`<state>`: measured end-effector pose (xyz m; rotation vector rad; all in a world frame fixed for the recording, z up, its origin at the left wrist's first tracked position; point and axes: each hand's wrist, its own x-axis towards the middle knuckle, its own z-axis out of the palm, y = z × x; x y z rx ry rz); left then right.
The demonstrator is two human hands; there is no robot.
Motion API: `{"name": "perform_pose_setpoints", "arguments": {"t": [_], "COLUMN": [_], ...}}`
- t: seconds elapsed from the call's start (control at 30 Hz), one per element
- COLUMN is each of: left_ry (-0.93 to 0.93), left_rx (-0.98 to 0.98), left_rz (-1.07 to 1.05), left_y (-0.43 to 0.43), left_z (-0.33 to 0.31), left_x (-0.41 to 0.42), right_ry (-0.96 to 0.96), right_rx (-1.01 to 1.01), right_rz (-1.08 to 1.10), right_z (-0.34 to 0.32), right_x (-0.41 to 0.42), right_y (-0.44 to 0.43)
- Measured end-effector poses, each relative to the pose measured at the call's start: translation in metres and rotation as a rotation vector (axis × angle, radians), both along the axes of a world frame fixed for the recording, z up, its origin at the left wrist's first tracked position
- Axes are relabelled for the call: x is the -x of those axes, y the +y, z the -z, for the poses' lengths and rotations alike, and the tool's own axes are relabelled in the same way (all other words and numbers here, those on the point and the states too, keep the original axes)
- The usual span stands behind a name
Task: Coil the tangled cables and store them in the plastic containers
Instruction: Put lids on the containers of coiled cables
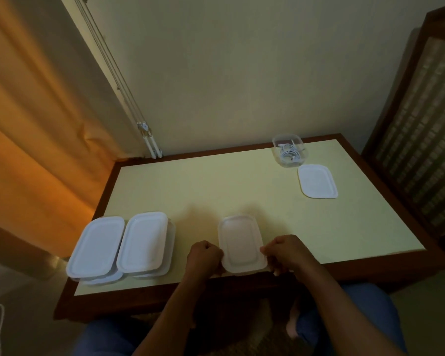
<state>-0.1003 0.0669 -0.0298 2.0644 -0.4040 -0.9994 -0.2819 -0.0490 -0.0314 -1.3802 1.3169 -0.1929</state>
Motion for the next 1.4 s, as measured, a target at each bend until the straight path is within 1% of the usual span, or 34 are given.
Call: {"name": "perform_pose_setpoints", "arguments": {"t": [0.07, 0.13, 0.27, 0.33, 0.43, 0.5, 0.73, 0.8, 0.9, 0.97, 1.07, 1.2, 1.4], "left_ry": [-0.010, -0.019, -0.124, -0.116, -0.003, 0.013, -0.100, -0.177, -0.347, -0.408, -0.424, -0.447, -0.477], "left_rx": [-0.073, -0.081, 0.022, 0.063, 0.113, 0.125, 0.090, 0.084, 0.039, 0.020, 0.011, -0.006, -0.007], "left_rz": [0.089, 0.130, 0.094, 0.051, -0.021, -0.044, -0.035, -0.024, 0.013, 0.044, 0.052, 0.079, 0.115], "left_y": [0.000, -0.004, -0.018, -0.022, -0.022, -0.021, -0.016, -0.010, 0.003, 0.013, 0.025, 0.035, 0.037], "left_z": [-0.008, -0.011, -0.009, -0.007, -0.002, 0.003, 0.003, 0.003, -0.002, -0.005, -0.009, -0.006, -0.005], "left_x": [-0.010, -0.019, -0.025, -0.026, -0.028, -0.028, -0.025, -0.026, -0.025, -0.026, -0.032, -0.036, -0.034], "right_ry": [0.035, 0.042, 0.083, 0.086, 0.033, 0.019, 0.037, 0.028, 0.000, -0.017, -0.039, -0.021, -0.030], "right_rx": [-0.016, 0.026, 0.202, 0.261, 0.239, 0.231, 0.259, 0.249, 0.209, 0.206, 0.199, 0.250, 0.246], "right_rz": [-0.073, -0.101, -0.064, -0.007, 0.093, 0.134, 0.123, 0.112, 0.086, 0.077, 0.080, 0.095, 0.058], "right_z": [-0.004, -0.010, -0.012, -0.004, 0.011, 0.017, 0.016, 0.017, 0.017, 0.017, 0.014, 0.012, 0.014], "right_x": [-0.002, -0.011, -0.038, -0.044, -0.045, -0.045, -0.052, -0.054, -0.060, -0.066, -0.079, -0.092, -0.090], "right_y": [-0.006, -0.012, -0.018, -0.019, -0.018, -0.017, -0.018, -0.011, 0.003, 0.012, 0.024, 0.033, 0.033]}}
